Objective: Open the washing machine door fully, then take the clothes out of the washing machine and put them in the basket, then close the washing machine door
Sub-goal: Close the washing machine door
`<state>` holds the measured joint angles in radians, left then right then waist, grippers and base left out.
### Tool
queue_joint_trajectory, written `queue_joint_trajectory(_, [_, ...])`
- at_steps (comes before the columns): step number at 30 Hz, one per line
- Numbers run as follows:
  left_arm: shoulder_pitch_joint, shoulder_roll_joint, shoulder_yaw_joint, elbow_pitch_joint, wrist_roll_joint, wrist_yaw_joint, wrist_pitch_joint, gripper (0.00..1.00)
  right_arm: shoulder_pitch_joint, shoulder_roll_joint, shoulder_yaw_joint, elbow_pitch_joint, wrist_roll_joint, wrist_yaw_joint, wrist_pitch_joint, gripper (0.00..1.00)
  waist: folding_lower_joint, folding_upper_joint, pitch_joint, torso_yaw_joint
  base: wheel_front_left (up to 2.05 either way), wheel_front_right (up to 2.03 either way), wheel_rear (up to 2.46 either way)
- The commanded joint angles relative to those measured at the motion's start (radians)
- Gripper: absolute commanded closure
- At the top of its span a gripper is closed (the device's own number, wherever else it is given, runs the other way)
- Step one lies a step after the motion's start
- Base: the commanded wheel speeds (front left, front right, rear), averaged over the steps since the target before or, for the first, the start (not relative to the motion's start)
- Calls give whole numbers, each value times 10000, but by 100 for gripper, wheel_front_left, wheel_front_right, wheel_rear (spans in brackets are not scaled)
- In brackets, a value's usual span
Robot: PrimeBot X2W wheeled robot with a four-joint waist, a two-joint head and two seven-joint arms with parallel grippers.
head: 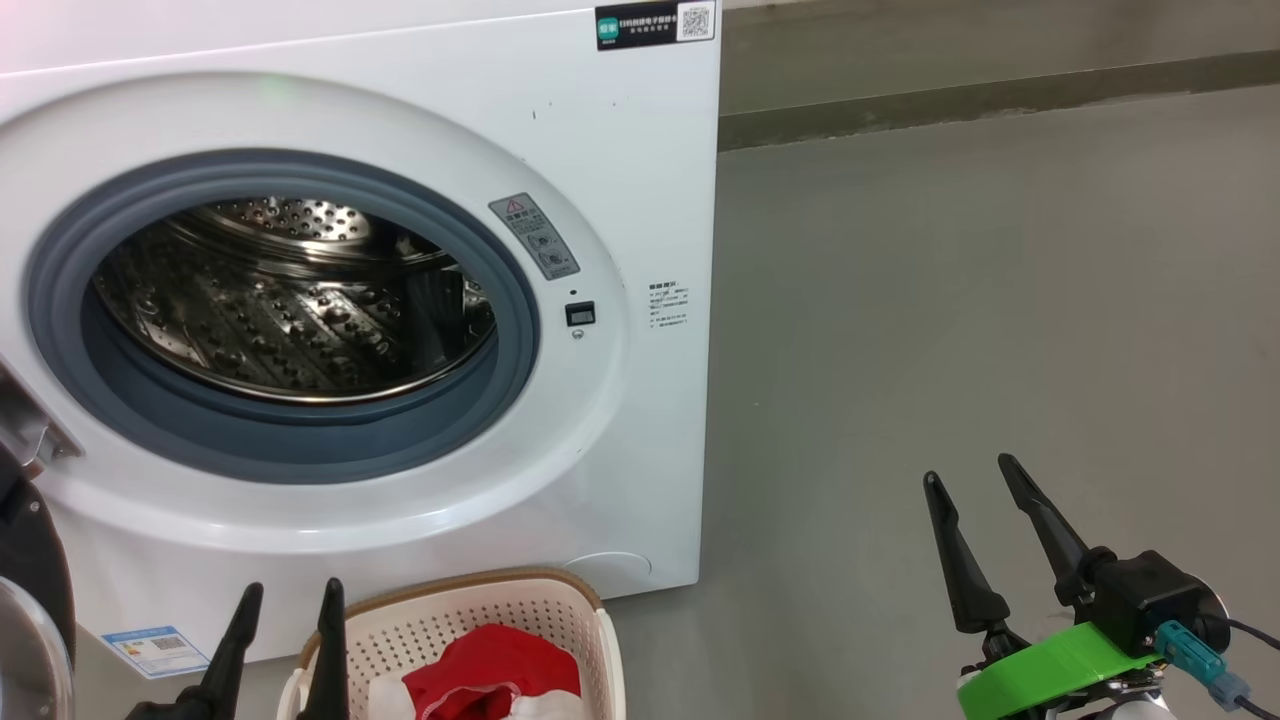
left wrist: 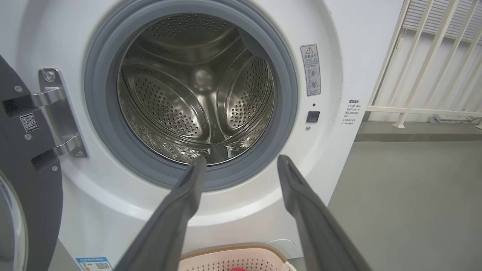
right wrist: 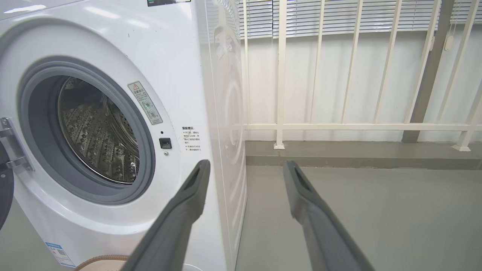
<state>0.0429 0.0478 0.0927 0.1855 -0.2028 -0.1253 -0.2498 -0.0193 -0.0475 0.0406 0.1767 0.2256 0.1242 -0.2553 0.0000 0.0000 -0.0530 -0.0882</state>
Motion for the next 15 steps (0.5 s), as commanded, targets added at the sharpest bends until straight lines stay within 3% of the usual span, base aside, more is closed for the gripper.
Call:
queue_joint_trajectory(1, [-207, 70, 298, -240, 97, -53, -120, 0, -90, -28, 164, -281, -96, 65, -65, 0, 0, 0, 4, 9, 0, 0, 0])
queue_joint_trajectory(15, [-119, 35, 518, -210, -75, -53, -120, 0, -26, -28, 182, -250, -199, 65, -65, 0, 0, 0, -113, 72, 0, 0, 0])
